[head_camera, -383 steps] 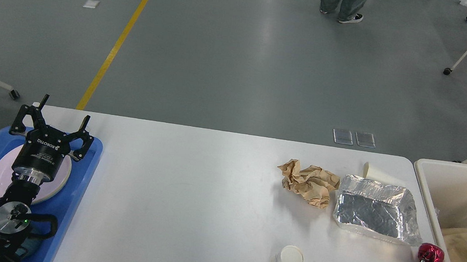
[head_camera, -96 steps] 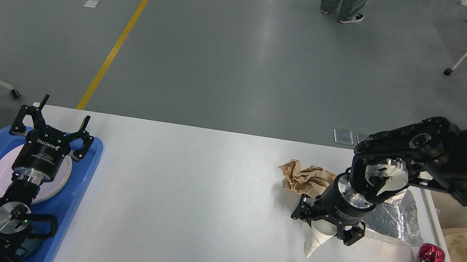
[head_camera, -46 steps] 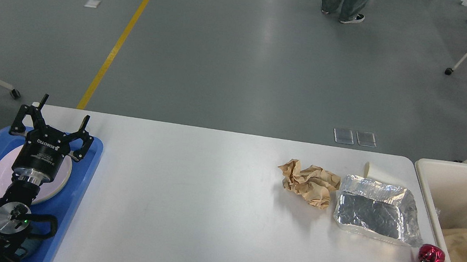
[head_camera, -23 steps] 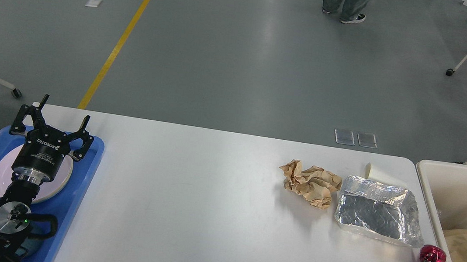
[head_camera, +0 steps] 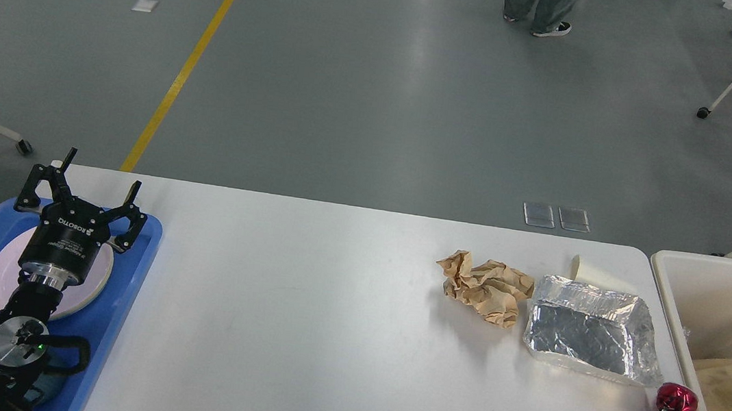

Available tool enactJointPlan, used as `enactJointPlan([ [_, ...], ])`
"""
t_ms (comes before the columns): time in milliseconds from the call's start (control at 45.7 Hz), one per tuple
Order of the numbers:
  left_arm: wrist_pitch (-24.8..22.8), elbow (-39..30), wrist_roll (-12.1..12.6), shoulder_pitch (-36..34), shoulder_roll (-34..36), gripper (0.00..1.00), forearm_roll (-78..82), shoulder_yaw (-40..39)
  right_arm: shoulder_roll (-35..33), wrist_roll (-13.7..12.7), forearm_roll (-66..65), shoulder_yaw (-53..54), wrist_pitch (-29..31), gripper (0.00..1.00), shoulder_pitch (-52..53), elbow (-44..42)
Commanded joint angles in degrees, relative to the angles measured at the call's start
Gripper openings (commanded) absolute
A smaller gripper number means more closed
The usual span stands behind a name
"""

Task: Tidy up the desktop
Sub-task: 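Lift the paper cup and drop it into the white bin, then raise the right gripper and move it over the crumpled brown paper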

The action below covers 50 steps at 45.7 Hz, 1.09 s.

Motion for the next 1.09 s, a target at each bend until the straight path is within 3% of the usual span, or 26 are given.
enactJointPlan([
  [0, 0.0, 0.0, 0.0, 0.0, 0.0, 0.96, 0.0, 0.0, 0.2, 0.0, 0.0, 0.0, -0.8, 0.69, -0.1, -0.2],
  [22, 0.0, 0.0, 0.0, 0.0, 0.0, 0.96, 0.0, 0.0, 0.2, 0.0, 0.0, -0.1, -0.9, 0.88, -0.1, -0.2],
  [44, 0.1, 0.0, 0.0, 0.0, 0.0, 0.96, 0.0, 0.0, 0.2, 0.0, 0.0, -0.1, -1.2, 1.0, -0.1, -0.2],
  [788, 0.1, 0.0, -0.1, 0.0, 0.0, 0.96, 0.0, 0.0, -1.2, 0.2, 0.0, 0.1, -0.7, 1.0, 0.5, -0.2],
  [1073, 0.1, 0.0, 0.0, 0.0, 0.0, 0.96, 0.0, 0.0, -4.8, -0.2, -1.3, -0.6, 0.3, 1.0, 10.5, 5.0],
])
